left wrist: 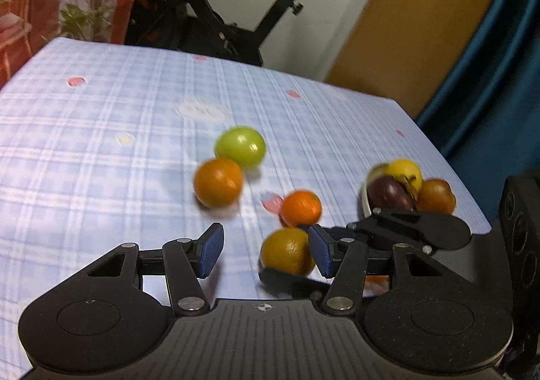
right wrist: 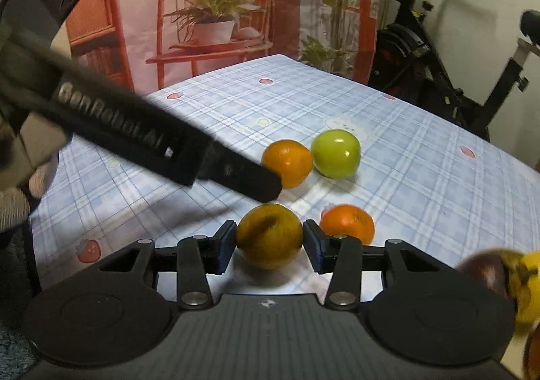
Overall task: Organize fruits
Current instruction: 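Close the left gripper around the brownish tangerine, then carry the tangerine with the left gripper onto the beige plate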
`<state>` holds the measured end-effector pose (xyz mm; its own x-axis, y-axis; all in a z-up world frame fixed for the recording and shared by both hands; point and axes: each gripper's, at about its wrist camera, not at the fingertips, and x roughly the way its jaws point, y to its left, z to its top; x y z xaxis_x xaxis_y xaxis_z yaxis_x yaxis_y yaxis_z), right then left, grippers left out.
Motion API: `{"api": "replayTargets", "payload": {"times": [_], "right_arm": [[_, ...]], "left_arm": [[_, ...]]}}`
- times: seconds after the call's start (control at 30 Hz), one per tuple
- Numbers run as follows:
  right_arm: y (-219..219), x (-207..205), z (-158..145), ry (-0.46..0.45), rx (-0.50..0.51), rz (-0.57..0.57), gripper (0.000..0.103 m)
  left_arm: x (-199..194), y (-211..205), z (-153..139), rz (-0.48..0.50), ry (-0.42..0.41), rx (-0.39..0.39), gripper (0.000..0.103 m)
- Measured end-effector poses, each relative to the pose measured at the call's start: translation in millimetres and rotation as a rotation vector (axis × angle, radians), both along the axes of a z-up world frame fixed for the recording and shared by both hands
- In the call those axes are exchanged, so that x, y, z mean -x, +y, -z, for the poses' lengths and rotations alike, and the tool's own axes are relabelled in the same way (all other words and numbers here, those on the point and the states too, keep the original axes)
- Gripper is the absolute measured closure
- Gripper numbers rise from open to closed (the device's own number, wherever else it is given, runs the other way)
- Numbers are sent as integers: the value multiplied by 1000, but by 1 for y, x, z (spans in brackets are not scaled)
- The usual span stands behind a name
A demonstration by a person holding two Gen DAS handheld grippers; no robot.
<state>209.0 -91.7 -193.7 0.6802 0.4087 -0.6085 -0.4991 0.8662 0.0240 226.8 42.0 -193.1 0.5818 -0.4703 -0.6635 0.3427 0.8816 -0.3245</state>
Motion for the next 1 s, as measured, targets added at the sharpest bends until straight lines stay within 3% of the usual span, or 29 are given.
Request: {"api": "replayTargets", "payload": {"times": [0.4, 0.5, 0.57, 0.67, 1.0], "right_arm": [[-11, 22, 6, -4, -52, 34, 57], [-13, 24, 8, 4, -66, 34, 57], [-14, 26, 8, 2, -71, 32, 57], [-14, 26, 9, -1, -72, 31, 57], [-17, 33, -1, -29, -90, 38, 57]], "left_arm": [[8, -28, 14, 97, 26, -14, 45], [8, -33, 19, 98, 31, -38, 46], [10, -33, 21, 96, 33, -48, 55], [11, -32, 21, 96, 28, -39, 58], [18, -35, 7, 75, -17, -9, 58]]}}
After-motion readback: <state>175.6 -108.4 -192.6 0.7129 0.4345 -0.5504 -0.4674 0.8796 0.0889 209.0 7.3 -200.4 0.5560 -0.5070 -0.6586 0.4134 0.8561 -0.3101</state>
